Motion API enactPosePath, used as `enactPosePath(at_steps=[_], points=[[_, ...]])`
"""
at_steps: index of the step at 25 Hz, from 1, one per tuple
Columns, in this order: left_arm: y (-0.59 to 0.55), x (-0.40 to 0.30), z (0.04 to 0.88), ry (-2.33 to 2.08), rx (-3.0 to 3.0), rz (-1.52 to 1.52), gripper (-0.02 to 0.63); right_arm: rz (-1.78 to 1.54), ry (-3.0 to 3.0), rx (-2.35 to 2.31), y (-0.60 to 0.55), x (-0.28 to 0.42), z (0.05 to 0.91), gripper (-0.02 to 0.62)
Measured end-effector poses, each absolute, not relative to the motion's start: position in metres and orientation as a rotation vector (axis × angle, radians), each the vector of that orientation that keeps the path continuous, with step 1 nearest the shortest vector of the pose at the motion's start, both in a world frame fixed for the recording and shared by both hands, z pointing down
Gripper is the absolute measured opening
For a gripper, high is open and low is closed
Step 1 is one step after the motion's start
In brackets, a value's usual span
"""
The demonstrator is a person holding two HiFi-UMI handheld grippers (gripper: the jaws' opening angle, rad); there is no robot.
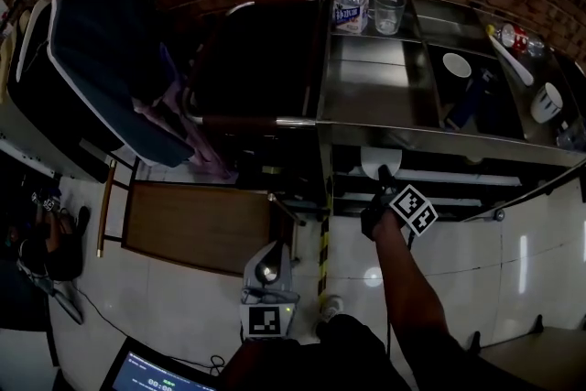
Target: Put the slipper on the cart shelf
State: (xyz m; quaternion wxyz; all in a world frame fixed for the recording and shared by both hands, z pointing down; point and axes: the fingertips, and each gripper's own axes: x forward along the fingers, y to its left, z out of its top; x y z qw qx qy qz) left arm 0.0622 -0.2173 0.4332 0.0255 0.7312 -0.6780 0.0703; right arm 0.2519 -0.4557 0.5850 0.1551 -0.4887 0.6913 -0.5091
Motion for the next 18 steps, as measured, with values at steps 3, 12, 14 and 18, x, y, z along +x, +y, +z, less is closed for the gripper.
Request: enactPosePath(at_steps=[3,12,14,18], points=[[-0.214,0.058,0.431,-2.112,2.25,0.217,0.015,-1.54,1.86,-1.343,-0.459,0.251,0.594,0.049],[-0.206,0.059,0.411,-2.152,2.286,0.166,0.015,-1.605,1.726,-1.4,-0.456,0.258,0.6,0.175],[-0.201,0.059,0.408,-2.155,2.287,0.163,0.015,-1.568,1.766,-1.484,-0.444,0.267,0.598,0.194],[-0.198,0.059,0.402,-2.148,2.294,0.118,0.015,-1.368,2.053,-1.575,-0.4,0.275,0.573,0.219]])
